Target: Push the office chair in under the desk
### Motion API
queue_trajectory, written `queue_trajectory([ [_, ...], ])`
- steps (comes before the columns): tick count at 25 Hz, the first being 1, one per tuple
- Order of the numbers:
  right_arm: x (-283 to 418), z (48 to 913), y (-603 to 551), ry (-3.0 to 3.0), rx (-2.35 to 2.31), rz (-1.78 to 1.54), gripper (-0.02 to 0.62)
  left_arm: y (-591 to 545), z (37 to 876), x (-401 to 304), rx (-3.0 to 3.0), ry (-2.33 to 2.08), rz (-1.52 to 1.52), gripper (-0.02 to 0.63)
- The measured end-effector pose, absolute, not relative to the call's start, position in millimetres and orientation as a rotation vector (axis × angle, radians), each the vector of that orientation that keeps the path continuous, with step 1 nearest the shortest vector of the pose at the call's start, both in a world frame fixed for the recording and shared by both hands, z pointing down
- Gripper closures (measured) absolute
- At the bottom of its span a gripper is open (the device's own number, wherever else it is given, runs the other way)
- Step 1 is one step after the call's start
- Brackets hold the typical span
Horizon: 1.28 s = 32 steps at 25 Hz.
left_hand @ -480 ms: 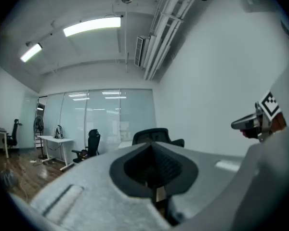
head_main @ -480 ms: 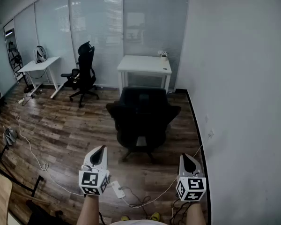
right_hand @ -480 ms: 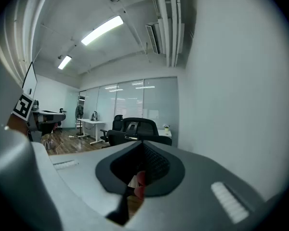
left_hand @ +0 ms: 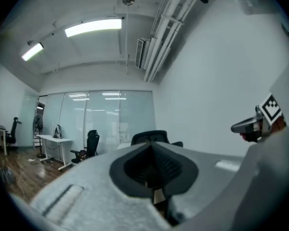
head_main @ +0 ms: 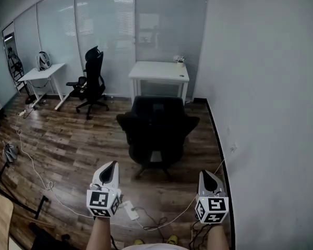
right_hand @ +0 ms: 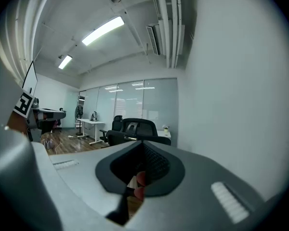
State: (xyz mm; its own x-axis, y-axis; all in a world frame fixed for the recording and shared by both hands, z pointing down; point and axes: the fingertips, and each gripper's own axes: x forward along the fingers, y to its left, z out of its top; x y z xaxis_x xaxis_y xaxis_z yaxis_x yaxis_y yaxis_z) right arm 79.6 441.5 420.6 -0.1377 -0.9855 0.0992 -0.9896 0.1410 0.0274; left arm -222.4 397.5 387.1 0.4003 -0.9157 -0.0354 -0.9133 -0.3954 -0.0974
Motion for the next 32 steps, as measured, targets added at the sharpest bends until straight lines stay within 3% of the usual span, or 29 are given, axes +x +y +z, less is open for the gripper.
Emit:
queue_trajectory([
  [14, 82.8, 424.8, 440.9, -2.304, 1.984, 0.042, 0.588, 397.7, 398.8, -209.8, -2.531, 1.646, -0.128, 0.604],
  [16, 84.1, 427.6, 440.2, -2.312, 1.971, 0.046, 0.583, 397.0, 402.3, -205.2, -2.536, 1.641, -0.140, 0.568],
  [32, 103.4, 434.2, 423.8, -2.349, 1.909, 0.060, 0.488, 385.8, 405.7, -175.1, -2.551, 1.633, -0.145, 0.494],
])
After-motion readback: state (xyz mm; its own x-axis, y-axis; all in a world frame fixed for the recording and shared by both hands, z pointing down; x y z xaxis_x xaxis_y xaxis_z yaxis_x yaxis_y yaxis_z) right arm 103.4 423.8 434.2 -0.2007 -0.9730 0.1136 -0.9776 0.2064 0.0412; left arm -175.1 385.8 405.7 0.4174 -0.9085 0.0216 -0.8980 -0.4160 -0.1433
